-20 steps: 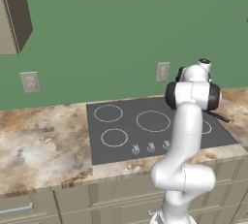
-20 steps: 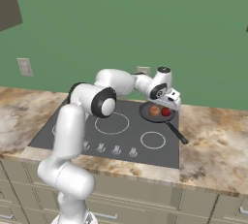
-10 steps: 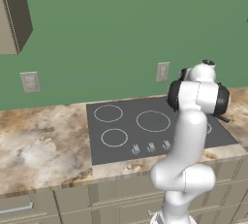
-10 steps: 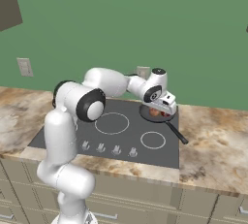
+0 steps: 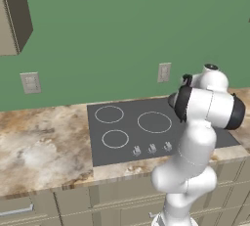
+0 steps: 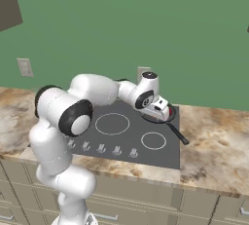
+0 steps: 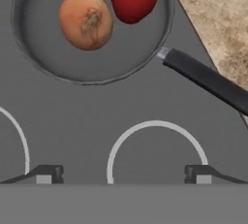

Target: Place the pan on the rear right burner on the stove. Then place the tomato and the onion in the pan and turn on the rear right burner.

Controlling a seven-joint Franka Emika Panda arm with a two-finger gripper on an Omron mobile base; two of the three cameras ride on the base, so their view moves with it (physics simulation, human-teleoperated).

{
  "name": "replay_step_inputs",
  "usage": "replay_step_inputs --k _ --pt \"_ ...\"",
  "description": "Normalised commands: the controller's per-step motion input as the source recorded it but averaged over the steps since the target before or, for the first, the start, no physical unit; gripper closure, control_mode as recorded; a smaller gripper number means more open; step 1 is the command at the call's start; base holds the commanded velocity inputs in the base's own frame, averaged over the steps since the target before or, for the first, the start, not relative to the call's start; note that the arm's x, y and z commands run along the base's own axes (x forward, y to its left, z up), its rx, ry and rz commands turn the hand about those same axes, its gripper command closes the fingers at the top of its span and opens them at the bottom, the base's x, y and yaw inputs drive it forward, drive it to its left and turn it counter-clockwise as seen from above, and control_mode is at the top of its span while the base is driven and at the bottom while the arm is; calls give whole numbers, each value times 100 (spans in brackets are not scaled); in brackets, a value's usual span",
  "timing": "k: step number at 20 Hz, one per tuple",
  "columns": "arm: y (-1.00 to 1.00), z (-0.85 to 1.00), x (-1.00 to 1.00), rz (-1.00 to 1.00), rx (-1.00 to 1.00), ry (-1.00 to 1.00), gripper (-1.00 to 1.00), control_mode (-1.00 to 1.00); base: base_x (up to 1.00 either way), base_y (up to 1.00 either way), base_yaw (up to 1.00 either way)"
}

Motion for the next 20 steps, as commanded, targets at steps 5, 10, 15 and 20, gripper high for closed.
replay_step_inputs --k 5,10,15,20 --pt "29 7 -47 2 0 0 -100 -100 0 0 0" --pt "28 6 -48 2 0 0 -100 -100 0 0 0" --pt "25 1 -41 0 0 1 -100 -100 0 0 0" --pt "32 12 -49 0 0 3 -100 -100 0 0 0"
